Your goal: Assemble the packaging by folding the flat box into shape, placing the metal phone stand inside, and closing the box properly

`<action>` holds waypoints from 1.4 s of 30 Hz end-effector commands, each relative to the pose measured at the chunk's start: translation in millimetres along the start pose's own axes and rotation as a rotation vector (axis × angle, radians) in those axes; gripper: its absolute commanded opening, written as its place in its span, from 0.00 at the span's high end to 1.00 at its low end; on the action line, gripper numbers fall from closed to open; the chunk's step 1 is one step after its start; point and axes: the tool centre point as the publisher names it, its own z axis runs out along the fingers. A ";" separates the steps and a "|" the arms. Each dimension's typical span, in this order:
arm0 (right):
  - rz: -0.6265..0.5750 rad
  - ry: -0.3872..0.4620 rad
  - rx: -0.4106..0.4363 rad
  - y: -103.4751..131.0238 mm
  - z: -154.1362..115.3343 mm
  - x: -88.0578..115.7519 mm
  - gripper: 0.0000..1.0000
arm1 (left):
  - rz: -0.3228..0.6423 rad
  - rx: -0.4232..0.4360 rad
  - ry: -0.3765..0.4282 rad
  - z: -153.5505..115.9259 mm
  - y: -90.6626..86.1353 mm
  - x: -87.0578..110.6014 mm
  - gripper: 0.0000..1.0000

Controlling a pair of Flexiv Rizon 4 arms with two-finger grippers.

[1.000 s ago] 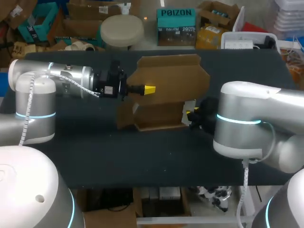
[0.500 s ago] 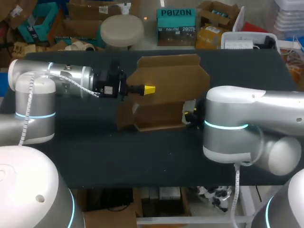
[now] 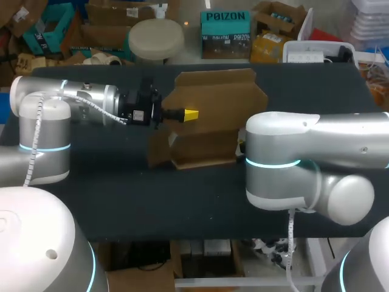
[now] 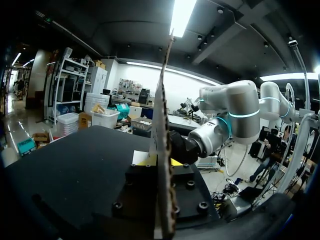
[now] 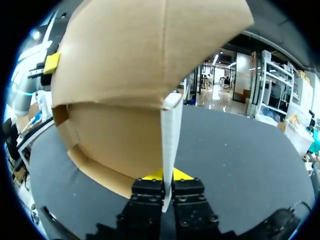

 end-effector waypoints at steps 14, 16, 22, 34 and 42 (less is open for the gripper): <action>-0.017 -0.143 -0.060 -0.1 -6.5 6.3 1.00 | 0.031 -0.058 -0.018 3.5 0.1 0.0 0.00; -0.018 -0.132 -0.064 1.2 -7.8 4.9 1.00 | 0.036 -0.065 -0.021 3.2 -1.0 0.4 0.00; -0.012 -0.097 -0.066 4.6 -10.4 -0.7 1.00 | 0.074 -0.119 -0.047 0.4 -4.8 2.3 0.00; 0.019 0.004 -0.055 6.6 -12.7 -14.2 1.00 | 0.165 -0.155 -0.134 -20.0 -1.1 10.2 0.00; 0.049 0.116 -0.065 8.3 -14.5 -23.3 1.00 | 0.225 -0.214 -0.189 -34.2 -1.1 15.7 0.00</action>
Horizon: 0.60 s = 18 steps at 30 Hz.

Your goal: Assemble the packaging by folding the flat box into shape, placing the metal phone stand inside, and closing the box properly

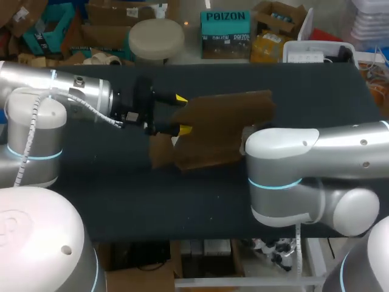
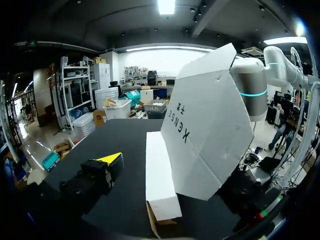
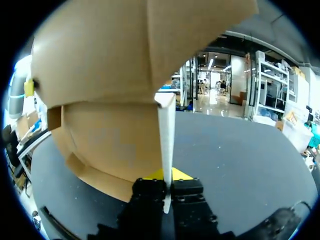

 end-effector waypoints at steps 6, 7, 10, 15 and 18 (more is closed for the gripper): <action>-0.001 0.196 0.008 8.5 -7.0 -17.4 1.00 | 0.029 -0.025 -0.058 -26.3 -4.3 6.2 0.00; -0.006 0.195 0.010 9.3 -7.4 -18.0 1.00 | 0.035 -0.032 -0.060 -28.6 -4.5 5.9 0.00; -0.013 0.241 0.015 10.8 -8.3 -19.7 1.00 | 0.043 -0.043 -0.081 -35.9 -3.4 4.9 0.00; -0.010 0.298 0.031 11.9 -9.8 -21.9 1.00 | 0.055 -0.068 -0.111 -45.8 -3.4 2.8 0.00; -0.022 0.327 0.047 12.6 -10.9 -22.8 1.00 | 0.065 -0.069 -0.127 -52.0 -3.7 1.8 0.00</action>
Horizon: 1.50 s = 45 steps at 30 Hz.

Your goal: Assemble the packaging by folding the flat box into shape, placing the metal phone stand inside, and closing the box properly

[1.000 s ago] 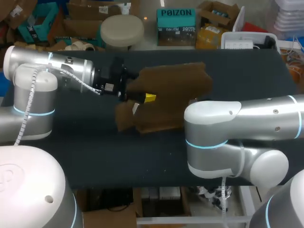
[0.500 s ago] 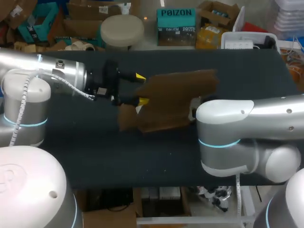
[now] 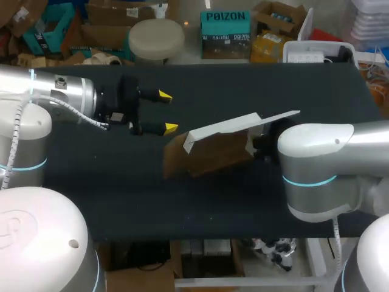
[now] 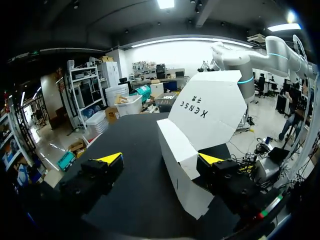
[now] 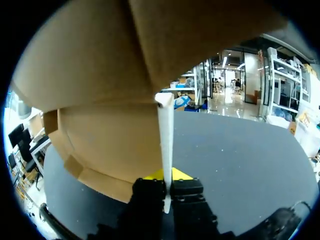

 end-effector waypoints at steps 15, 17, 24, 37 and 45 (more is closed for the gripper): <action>-0.046 0.289 0.143 18.9 -12.1 -3.7 1.00 | 0.030 -0.040 -0.037 -35.2 0.7 -4.0 0.00; -0.036 0.314 0.174 20.3 -13.1 -3.5 1.00 | 0.032 -0.046 -0.038 -39.4 2.1 -5.8 0.00; -0.033 0.405 0.249 21.1 -16.0 -1.8 1.00 | 0.028 -0.094 -0.006 -49.7 4.8 -9.1 0.00; 0.010 0.382 0.326 12.0 -10.7 -2.4 1.00 | 0.037 -0.085 -0.005 -49.5 7.3 -12.9 0.00; 0.043 0.298 0.543 8.1 -28.6 -17.8 1.00 | 0.092 -0.091 -0.009 -53.2 17.1 -19.6 0.00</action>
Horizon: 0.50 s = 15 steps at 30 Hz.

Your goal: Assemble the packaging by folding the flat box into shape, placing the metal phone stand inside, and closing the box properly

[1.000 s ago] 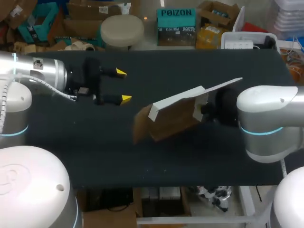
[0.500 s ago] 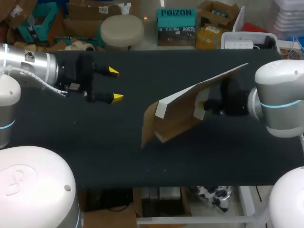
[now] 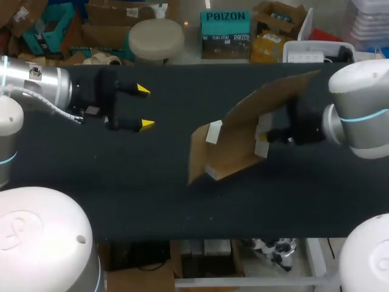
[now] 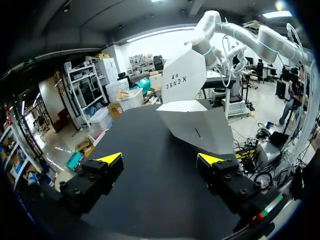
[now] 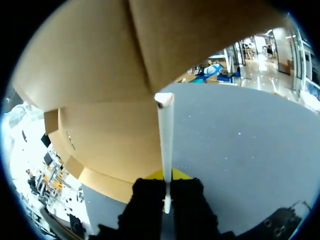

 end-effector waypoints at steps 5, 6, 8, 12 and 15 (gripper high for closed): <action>0.046 -0.099 0.340 1.6 -19.7 0.8 1.00 | 0.013 -0.094 0.043 -0.6 6.5 -5.2 0.00; 0.053 -0.118 0.364 1.3 -21.3 0.6 1.00 | 0.007 -0.114 0.049 -1.4 7.1 -6.1 0.00; 0.068 -0.119 0.406 0.3 -23.0 -0.2 1.00 | 0.008 -0.145 0.060 -3.0 8.0 -6.8 0.00; 0.117 -0.124 0.473 -4.8 -24.0 -3.2 1.00 | 0.014 -0.190 0.079 -6.9 12.6 -3.7 0.00; 0.133 -0.112 0.525 -9.2 -27.0 -6.8 1.00 | 0.028 -0.250 0.160 -9.3 19.1 1.6 0.00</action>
